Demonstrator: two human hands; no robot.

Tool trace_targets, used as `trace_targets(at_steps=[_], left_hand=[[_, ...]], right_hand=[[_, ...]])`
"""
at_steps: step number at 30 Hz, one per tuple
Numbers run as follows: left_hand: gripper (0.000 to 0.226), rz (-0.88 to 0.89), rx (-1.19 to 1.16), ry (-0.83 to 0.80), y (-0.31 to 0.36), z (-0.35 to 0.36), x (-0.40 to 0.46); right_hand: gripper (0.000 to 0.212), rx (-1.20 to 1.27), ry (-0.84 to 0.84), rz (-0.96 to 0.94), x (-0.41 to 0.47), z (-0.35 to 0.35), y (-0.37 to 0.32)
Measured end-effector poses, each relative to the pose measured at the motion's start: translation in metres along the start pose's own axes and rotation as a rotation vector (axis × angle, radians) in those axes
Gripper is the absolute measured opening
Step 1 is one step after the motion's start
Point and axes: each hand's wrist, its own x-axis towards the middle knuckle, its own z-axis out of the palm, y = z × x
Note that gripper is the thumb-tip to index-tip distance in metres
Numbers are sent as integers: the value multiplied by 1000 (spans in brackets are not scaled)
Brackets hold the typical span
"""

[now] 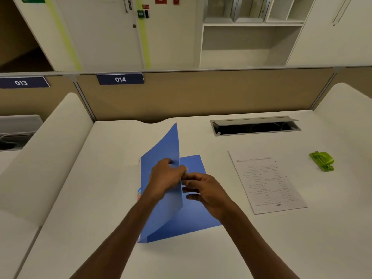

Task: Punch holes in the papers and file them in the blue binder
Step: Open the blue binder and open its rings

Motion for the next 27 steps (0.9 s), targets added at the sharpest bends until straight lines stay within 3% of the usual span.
trace_targets(at_steps=[2, 4, 6, 9, 11, 17, 22, 27], left_hand=[[50, 6, -81, -8, 1, -22, -3], [46, 8, -133, 7, -2, -47, -6], [45, 8, -174, 36, -9, -77, -8], [24, 67, -142, 116, -25, -121, -14], [18, 105, -42, 202, -37, -147, -17], [26, 118, 405, 493, -79, -194, -17], [31, 69, 581, 689, -121, -196, -10], [62, 19, 711, 593, -175, -180, 5]], right_hand=[[21, -301, 96, -22, 15, 1, 17], [34, -803, 209, -49, 31, -2, 40], [50, -1106, 180, -9, 40, -6, 62], [58, -1369, 95, 76, 45, -12, 87], [60, -1431, 80, 103, 46, -14, 97], [63, -1515, 96, 76, 50, -13, 108], [65, -1522, 104, 70, 49, -13, 112], [65, -1519, 117, 52, 47, -13, 116]])
